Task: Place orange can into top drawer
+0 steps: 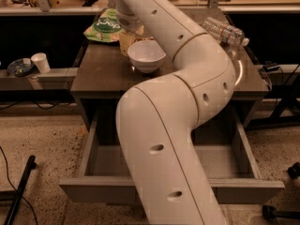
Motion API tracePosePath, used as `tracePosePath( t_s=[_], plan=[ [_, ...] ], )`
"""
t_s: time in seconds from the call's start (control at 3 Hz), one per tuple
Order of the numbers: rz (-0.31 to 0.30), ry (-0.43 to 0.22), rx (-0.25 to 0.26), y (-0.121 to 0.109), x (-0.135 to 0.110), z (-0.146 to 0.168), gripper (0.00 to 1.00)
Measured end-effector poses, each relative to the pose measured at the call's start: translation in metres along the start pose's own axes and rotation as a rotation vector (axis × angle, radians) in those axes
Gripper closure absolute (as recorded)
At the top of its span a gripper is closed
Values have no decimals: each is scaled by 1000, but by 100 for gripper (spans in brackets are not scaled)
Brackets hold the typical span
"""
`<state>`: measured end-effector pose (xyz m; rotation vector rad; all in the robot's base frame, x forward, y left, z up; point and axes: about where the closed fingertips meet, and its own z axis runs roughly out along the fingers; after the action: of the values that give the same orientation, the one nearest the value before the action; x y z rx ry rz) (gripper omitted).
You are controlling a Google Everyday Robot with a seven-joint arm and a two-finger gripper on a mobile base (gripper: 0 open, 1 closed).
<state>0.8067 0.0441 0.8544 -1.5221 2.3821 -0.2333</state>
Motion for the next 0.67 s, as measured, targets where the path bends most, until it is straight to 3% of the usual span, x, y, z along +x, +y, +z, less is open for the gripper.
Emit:
tracePosePath(
  t_s=[0.67],
  plan=[
    [-27,45,32,-18,26,-10,26]
  ],
)
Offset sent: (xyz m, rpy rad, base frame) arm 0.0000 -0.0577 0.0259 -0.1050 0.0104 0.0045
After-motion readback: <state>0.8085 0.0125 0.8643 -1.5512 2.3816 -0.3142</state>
